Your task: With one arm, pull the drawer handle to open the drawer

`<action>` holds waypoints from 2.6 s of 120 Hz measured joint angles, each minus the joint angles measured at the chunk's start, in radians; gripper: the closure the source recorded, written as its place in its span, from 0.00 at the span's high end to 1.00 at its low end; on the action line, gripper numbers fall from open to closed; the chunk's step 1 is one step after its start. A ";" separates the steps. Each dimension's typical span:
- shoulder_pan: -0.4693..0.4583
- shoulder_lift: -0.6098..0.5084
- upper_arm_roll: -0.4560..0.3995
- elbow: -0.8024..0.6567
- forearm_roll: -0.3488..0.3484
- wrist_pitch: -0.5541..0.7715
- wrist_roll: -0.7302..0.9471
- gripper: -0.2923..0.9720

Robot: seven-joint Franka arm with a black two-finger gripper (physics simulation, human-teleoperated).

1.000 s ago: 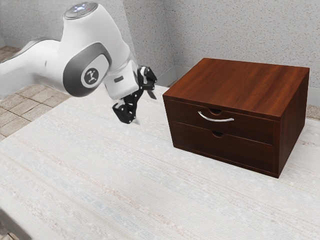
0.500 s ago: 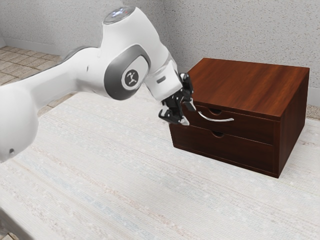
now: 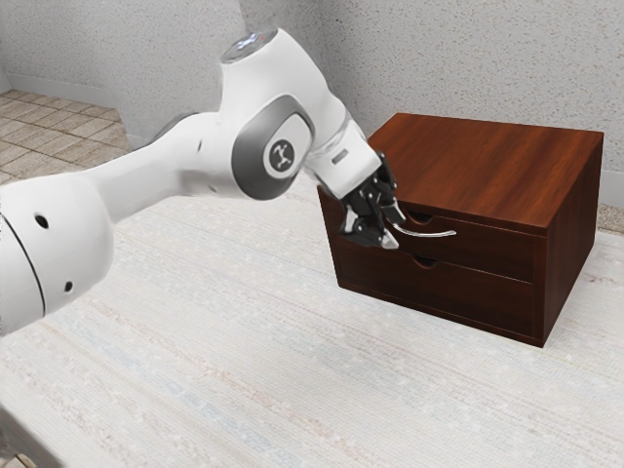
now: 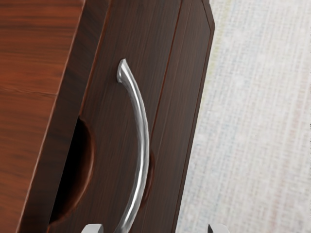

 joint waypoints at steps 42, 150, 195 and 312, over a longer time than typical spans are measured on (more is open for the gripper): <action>-0.019 0.022 0.000 -0.009 -0.025 0.026 -0.009 0.40; -0.121 -0.279 0.004 -0.417 0.141 0.101 0.076 0.25; -0.127 -0.353 -0.001 -0.507 0.140 0.111 0.087 0.21; -0.148 -0.601 -0.003 -0.751 0.279 0.156 0.054 0.35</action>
